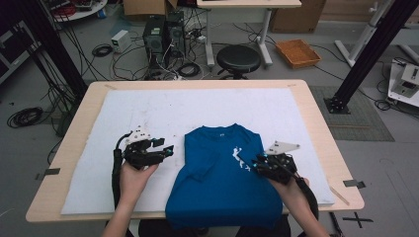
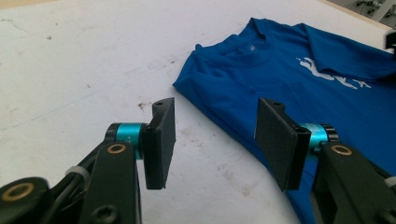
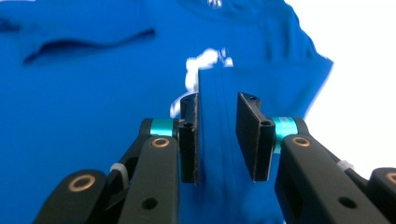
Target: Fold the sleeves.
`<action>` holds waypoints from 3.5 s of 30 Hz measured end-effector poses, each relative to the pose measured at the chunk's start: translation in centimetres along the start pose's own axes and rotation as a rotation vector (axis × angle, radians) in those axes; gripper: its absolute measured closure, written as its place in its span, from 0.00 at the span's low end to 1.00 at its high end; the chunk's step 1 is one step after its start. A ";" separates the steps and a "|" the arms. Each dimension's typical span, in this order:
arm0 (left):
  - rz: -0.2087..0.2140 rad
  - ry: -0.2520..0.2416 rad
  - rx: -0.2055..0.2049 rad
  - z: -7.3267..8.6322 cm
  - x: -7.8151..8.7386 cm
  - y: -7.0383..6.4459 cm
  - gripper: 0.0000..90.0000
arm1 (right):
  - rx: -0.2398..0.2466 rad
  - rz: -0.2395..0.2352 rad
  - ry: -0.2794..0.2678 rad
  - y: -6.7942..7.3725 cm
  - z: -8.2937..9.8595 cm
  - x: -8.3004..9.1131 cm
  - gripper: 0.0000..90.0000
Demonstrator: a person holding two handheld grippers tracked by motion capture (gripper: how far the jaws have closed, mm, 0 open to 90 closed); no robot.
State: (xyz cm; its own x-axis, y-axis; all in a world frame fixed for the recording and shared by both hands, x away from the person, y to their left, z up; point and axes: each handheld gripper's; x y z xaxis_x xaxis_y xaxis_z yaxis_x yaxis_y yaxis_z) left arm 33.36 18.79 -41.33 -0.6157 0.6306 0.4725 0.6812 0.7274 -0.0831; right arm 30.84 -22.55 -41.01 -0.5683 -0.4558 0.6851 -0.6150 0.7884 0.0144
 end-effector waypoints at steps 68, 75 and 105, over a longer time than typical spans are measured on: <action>0.056 0.221 0.069 1.4 -3.1 -3.0 0.90 | -0.244 0.121 -0.327 -9.9 -0.1 4.8 0.42; 0.004 0.190 0.181 2.1 -1.9 -1.3 0.78 | -0.249 0.127 -0.327 -10.1 0.0 4.8 0.42; -0.165 -0.073 -0.008 -1.0 1.1 0.4 0.46 | -0.266 0.116 -0.304 -10.5 0.3 4.4 0.40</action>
State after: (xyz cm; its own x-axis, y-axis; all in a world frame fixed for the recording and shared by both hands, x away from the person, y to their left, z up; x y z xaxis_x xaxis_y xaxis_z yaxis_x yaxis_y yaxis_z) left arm 33.33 19.47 -39.92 -0.7466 0.5210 0.4137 0.5714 0.8207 -0.0023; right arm 34.61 -32.91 -38.36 -0.7852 -0.4276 0.4479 -0.3975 0.9027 0.1649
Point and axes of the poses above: each handheld gripper's, and its own axes: x roughly backward along the jaws, z roughly out of its underside, y roughly to its left, and after that the axes turned 4 degrees about -x, right-handed
